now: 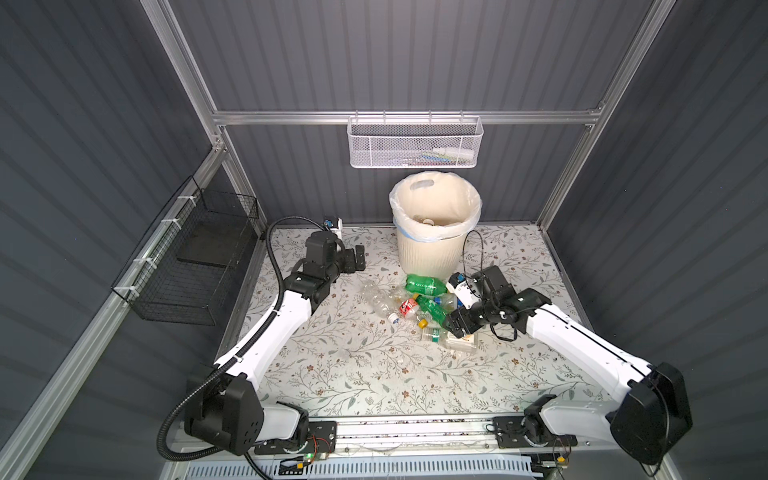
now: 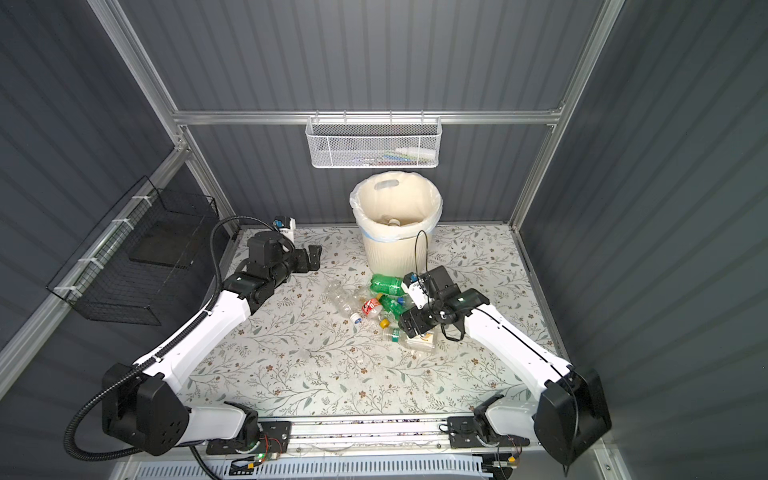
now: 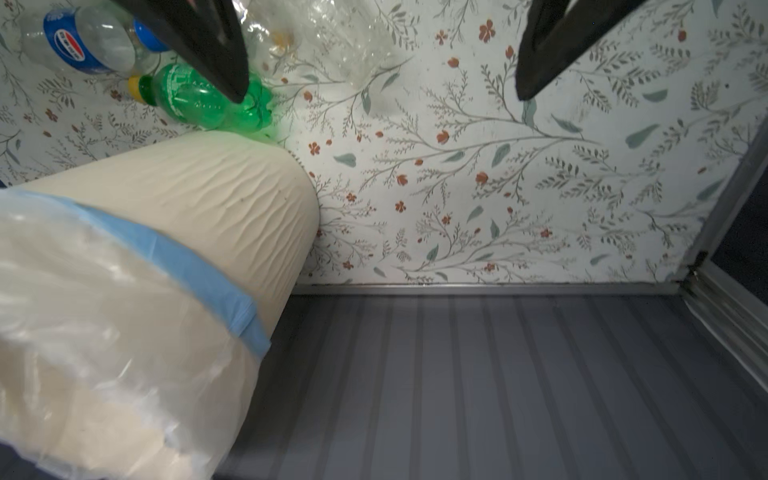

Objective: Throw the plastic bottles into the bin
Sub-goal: 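Withdraw the left arm while the right gripper reaches into the bottle pile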

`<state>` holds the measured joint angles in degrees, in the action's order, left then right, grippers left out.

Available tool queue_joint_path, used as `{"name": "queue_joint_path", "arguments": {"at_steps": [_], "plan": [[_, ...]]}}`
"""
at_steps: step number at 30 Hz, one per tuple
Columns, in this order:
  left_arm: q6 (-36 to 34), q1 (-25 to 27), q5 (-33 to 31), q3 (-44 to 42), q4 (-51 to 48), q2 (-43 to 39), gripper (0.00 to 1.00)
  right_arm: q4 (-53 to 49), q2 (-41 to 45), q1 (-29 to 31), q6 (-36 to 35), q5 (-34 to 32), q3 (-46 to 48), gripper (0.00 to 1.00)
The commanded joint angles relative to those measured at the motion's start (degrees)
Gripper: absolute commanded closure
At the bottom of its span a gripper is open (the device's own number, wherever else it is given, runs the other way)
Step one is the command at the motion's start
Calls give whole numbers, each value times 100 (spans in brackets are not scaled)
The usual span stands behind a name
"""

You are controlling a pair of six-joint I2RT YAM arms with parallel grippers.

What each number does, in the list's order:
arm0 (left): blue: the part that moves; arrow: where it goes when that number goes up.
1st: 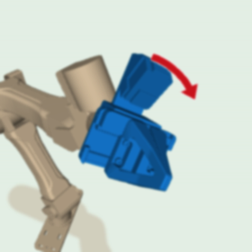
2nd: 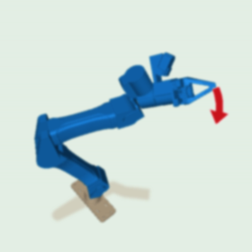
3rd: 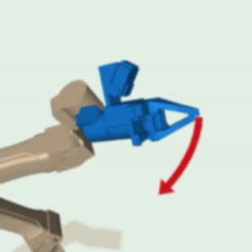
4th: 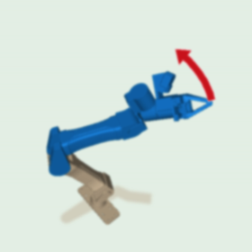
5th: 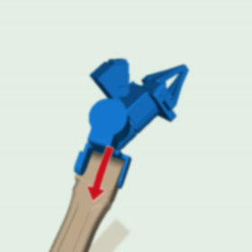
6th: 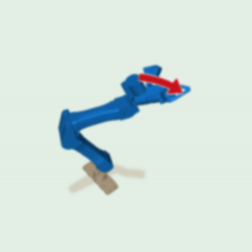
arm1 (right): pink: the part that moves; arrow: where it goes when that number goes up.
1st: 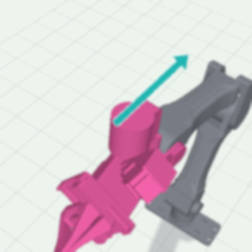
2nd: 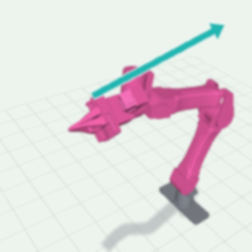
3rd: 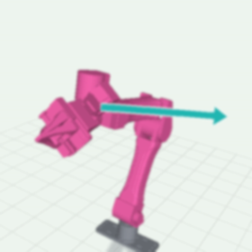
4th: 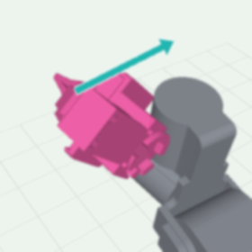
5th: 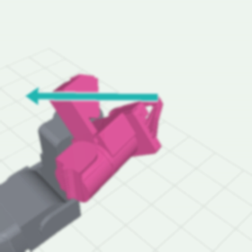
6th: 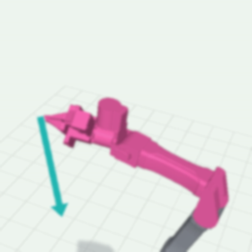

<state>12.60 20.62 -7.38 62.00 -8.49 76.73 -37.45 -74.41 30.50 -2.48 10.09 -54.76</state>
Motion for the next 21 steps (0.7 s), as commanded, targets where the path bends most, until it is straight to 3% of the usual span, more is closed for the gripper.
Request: {"name": "queue_joint_path", "arguments": {"at_steps": [1, 10, 21], "plan": [[395, -180, 327, -323, 216, -368, 0, -507, -263, 174, -519, -470, -92, 6], [416, -356, 500, -723, 268, -383, 0, -681, -835, 457, -1129, -803, -260, 2], [508, -403, 641, -829, 461, -208, 0, -358, -1532, 579, -1395, -942, -259, 1]]}}
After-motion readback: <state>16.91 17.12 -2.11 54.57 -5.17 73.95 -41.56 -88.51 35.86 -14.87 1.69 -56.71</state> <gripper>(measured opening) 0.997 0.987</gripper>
